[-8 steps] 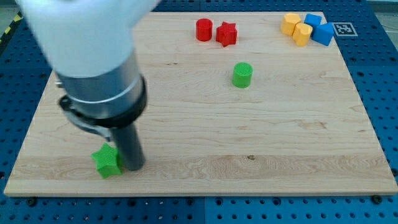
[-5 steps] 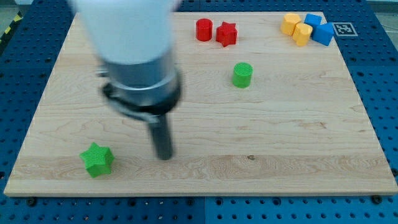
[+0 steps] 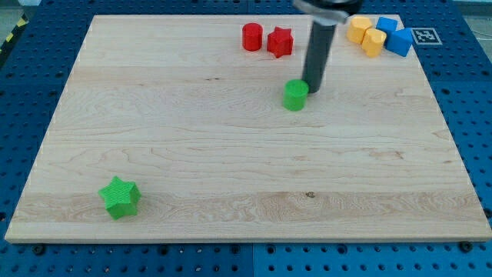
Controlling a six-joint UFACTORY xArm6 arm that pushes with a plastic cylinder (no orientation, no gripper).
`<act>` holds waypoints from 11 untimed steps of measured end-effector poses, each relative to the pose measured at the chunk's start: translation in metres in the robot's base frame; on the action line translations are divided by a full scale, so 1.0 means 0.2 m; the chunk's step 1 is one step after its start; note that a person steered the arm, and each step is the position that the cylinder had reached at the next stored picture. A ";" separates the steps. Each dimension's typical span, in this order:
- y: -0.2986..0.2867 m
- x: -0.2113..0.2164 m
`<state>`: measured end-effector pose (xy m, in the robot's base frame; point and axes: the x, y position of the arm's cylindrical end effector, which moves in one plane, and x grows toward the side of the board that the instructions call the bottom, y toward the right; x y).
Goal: Move the green circle into the green star
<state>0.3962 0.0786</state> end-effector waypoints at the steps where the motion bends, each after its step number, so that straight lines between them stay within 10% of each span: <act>1: -0.29 0.26; 6: -0.75 0.78; 8: -0.46 0.53; 11: -0.90 0.59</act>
<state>0.5145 -0.1021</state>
